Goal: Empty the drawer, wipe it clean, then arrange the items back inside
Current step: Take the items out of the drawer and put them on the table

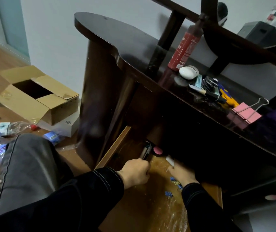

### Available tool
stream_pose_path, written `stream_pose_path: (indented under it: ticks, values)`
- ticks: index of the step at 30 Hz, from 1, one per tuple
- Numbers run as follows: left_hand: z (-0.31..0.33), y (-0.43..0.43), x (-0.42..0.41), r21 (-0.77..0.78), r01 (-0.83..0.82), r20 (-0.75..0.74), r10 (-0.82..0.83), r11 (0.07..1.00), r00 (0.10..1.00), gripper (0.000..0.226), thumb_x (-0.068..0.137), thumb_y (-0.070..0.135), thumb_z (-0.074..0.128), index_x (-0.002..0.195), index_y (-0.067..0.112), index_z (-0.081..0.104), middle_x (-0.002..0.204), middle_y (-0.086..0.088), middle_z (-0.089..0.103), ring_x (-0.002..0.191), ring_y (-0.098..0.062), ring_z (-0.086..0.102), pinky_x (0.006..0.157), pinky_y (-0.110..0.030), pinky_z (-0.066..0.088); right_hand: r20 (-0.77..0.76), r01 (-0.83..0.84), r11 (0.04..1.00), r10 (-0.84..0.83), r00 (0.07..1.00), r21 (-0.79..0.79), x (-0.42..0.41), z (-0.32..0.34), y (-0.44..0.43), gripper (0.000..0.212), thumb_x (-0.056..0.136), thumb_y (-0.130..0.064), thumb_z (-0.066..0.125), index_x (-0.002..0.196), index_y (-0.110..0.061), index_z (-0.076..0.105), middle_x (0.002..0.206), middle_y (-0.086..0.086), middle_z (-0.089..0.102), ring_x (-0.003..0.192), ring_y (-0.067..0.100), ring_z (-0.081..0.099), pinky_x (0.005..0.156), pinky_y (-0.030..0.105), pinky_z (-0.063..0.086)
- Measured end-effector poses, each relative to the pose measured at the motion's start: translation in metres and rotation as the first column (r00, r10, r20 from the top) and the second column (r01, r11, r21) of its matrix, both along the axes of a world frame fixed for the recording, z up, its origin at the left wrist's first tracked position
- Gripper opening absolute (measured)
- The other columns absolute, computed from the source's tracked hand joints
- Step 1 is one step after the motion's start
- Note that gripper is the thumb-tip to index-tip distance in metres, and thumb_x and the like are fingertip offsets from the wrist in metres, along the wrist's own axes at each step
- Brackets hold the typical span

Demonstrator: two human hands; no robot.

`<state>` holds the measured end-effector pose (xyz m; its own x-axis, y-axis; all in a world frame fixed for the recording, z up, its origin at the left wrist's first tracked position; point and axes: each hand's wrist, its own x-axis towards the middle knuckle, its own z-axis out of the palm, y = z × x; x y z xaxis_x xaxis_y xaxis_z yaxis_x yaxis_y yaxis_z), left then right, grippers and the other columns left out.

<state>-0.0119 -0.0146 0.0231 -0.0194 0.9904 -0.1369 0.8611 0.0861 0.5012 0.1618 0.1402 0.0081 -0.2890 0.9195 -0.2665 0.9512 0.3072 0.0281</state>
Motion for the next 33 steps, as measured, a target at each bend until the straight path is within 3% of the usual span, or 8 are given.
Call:
stream_pose_path:
  ticks: [3,8,10,12,15,20,25,33]
  values:
    - [-0.001,-0.001,0.0,0.002,0.005,-0.004,-0.005,1.0,1.0,0.015,0.091,0.015,0.051,0.092,0.007,0.063,0.088,-0.011,0.068,0.076,-0.03,0.065,0.063,-0.035,0.051,-0.058,-0.081,0.99,0.075,0.995,-0.114,0.006,0.007,0.003,0.024,0.105,-0.033,0.044,0.127,-0.026,0.051,0.105,-0.004,0.044,0.092,0.016,0.042,0.08,0.03,0.034]
    - [0.001,-0.001,0.003,0.013,0.006,-0.002,-0.006,1.0,1.0,0.014,0.09,0.015,0.052,0.095,0.008,0.062,0.089,-0.009,0.067,0.078,-0.03,0.065,0.065,-0.037,0.053,-0.036,-0.146,0.952,0.161,0.986,0.269,0.031,0.015,-0.026,0.03,0.103,-0.036,0.045,0.076,-0.026,0.039,0.065,-0.009,0.041,0.051,0.008,0.04,0.048,0.019,0.026]
    - [0.002,-0.001,0.006,0.048,-0.004,0.009,0.003,0.999,1.0,0.018,0.09,0.02,0.054,0.105,0.011,0.059,0.095,-0.007,0.064,0.081,-0.028,0.065,0.067,-0.036,0.054,-0.054,-0.147,0.953,0.167,0.984,0.267,0.044,0.016,-0.046,0.018,0.103,-0.041,0.046,0.095,-0.026,0.053,0.082,-0.005,0.06,0.07,0.008,0.061,0.054,0.018,0.032]
    - [0.003,0.0,0.009,0.088,0.005,0.027,-0.008,0.996,1.0,0.04,0.089,0.031,0.06,0.125,0.015,0.05,0.113,-0.006,0.057,0.092,-0.027,0.064,0.076,-0.038,0.056,-0.302,-0.036,0.995,0.064,0.951,0.098,0.054,0.015,-0.064,0.034,0.102,-0.039,0.052,0.132,-0.024,0.05,0.116,0.003,0.064,0.1,0.019,0.065,0.069,0.023,0.046]
    - [0.005,0.0,0.013,0.151,0.132,0.021,-0.136,0.98,0.99,0.074,0.08,0.048,0.073,0.14,0.021,0.037,0.125,-0.002,0.044,0.105,-0.022,0.053,0.087,-0.038,0.052,-0.673,-0.067,0.944,-0.181,0.718,-0.324,0.055,0.026,-0.089,0.031,0.099,-0.021,0.062,0.129,-0.02,0.057,0.119,0.007,0.066,0.095,0.02,0.069,0.07,0.033,0.061]
    - [0.015,-0.007,0.017,0.006,0.3,0.154,-0.298,0.954,0.942,0.074,0.072,0.046,0.083,0.132,0.023,0.046,0.119,0.001,0.059,0.103,-0.019,0.058,0.086,-0.038,0.055,-0.746,-0.195,0.808,-0.381,0.546,-0.556,0.046,0.045,-0.103,0.025,0.09,-0.027,0.075,0.107,-0.01,0.074,0.098,0.012,0.075,0.086,0.031,0.075,0.061,0.036,0.061]
    - [0.021,-0.011,0.007,-0.159,0.196,0.009,-0.197,0.968,0.98,0.068,0.073,0.044,0.083,0.129,0.017,0.053,0.112,-0.002,0.066,0.097,-0.021,0.064,0.082,-0.036,0.058,-0.713,0.051,0.781,-0.592,0.377,-0.622,0.038,0.031,-0.085,0.037,0.093,-0.042,0.065,0.103,-0.009,0.076,0.098,0.012,0.077,0.094,0.027,0.075,0.071,0.04,0.061]
    - [0.02,-0.015,-0.012,-0.446,0.057,0.258,0.067,0.893,0.964,0.051,0.08,0.027,0.081,0.125,0.016,0.061,0.111,-0.006,0.069,0.094,-0.025,0.072,0.08,-0.041,0.062,-0.482,0.153,0.951,-0.27,0.834,-0.268,-0.022,0.0,-0.026,0.044,0.102,-0.029,0.056,0.143,-0.016,0.05,0.13,0.009,0.062,0.119,0.028,0.059,0.105,0.041,0.046]
